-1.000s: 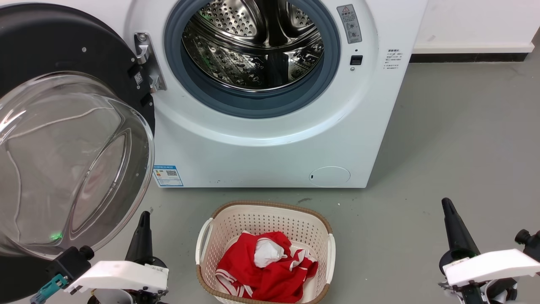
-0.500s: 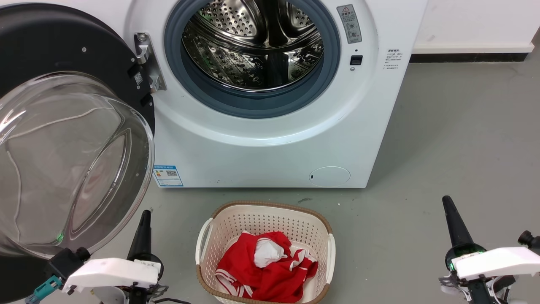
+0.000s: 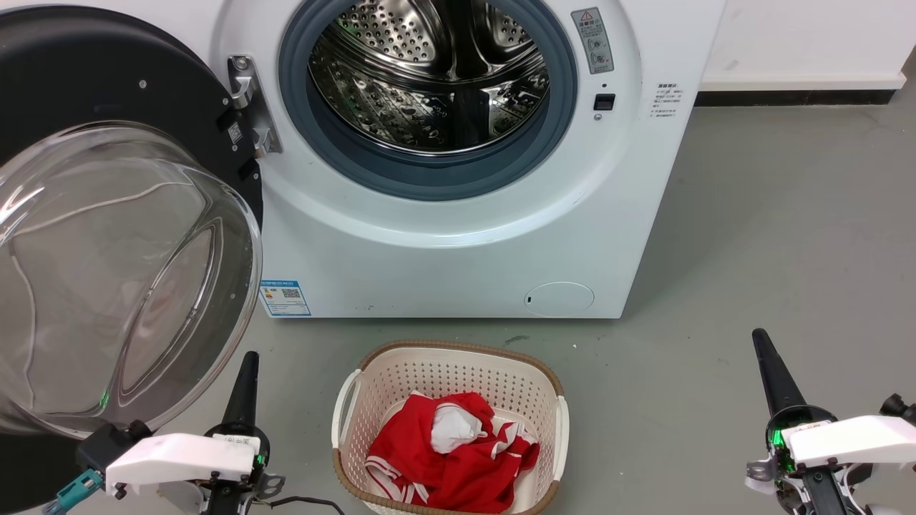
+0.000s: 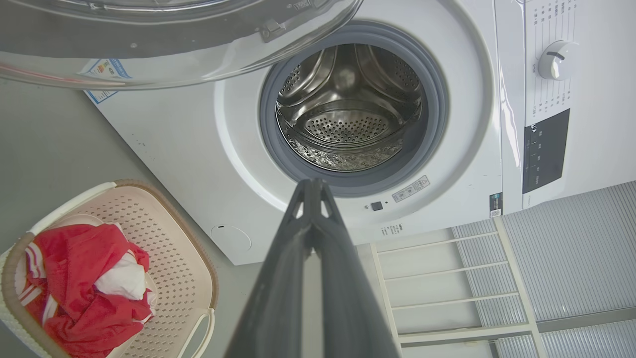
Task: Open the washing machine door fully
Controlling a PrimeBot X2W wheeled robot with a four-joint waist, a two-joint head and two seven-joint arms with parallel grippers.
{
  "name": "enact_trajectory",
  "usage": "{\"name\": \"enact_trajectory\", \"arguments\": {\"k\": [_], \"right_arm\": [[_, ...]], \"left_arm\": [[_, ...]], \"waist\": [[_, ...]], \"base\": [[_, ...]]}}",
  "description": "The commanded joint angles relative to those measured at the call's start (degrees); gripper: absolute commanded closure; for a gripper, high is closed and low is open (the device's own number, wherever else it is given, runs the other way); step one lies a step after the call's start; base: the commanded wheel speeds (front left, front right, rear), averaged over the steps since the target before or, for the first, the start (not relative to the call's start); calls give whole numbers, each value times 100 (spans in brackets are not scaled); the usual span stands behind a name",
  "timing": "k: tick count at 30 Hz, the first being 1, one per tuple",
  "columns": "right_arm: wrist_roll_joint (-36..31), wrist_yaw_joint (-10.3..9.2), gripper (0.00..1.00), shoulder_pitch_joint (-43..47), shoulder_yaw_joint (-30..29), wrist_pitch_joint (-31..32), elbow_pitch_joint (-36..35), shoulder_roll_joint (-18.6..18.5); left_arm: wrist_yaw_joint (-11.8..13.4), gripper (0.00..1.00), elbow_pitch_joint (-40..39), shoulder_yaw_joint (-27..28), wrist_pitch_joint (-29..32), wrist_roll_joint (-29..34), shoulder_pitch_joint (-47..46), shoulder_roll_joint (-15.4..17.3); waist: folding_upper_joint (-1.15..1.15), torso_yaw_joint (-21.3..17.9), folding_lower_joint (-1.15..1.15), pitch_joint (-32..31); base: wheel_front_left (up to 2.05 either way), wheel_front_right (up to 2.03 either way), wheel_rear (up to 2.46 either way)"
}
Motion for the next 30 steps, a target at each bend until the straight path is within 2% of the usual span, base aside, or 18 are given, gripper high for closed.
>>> {"name": "enact_trajectory", "arguments": {"k": [1, 14, 30], "right_arm": [[161, 1, 100, -112, -15, 29, -3, -33], [990, 1, 100, -191, -66, 158, 145, -24], [1721, 0, 100, -280, -117, 287, 268, -10]], "left_arm": [[-32, 100, -9, 29, 36, -141, -129, 6], [-87, 100, 82, 87, 240, -976, -178, -12], [-139, 100, 169, 147, 434, -1706, -242, -29]], "waist": [[0, 0, 0, 0], [0, -1, 0, -1], [0, -2, 0, -3]], "base": [[0, 0, 0], [0, 0, 0], [0, 0, 0]]}}
